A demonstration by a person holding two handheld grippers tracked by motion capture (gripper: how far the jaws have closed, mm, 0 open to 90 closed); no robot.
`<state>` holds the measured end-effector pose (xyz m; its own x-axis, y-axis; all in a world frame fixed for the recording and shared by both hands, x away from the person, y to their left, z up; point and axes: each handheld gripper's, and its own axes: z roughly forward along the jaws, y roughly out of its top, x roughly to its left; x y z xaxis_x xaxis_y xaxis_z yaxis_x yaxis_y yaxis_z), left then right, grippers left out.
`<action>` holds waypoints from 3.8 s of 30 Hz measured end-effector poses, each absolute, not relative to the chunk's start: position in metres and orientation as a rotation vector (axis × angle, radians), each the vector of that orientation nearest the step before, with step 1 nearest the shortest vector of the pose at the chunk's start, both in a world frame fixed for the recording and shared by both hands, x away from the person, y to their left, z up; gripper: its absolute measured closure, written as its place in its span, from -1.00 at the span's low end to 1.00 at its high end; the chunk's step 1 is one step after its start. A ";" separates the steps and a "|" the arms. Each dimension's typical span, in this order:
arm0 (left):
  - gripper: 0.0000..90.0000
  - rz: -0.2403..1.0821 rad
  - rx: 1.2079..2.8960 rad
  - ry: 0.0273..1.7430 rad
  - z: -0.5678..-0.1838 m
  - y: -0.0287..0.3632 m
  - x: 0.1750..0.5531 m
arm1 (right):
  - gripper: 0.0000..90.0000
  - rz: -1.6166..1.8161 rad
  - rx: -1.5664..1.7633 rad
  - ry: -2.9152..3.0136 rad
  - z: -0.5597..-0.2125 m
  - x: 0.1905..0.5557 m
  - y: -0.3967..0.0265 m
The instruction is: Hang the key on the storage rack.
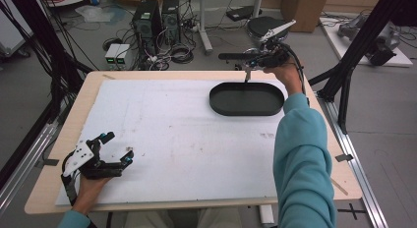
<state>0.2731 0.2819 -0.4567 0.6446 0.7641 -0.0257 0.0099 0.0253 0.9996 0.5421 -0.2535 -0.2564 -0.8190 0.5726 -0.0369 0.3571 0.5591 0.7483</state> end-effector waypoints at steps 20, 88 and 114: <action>-0.96 0.668 1.441 0.692 -0.457 0.281 0.273 | 0.97 1.098 0.801 2.501 -0.265 0.549 -0.254; -0.96 0.668 1.443 0.688 -0.457 0.281 0.273 | -0.39 1.204 0.833 2.310 -0.260 0.543 -0.255; -0.96 0.688 1.434 0.697 -0.457 0.281 0.271 | -0.99 1.582 0.681 1.974 -0.339 0.353 -0.290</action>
<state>0.2714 0.2809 -0.4568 0.6296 0.7768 -0.0151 -0.0040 0.0226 0.9997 0.3532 -0.2896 -0.3387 -0.7405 0.6670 -0.0825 0.0649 0.1932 0.9790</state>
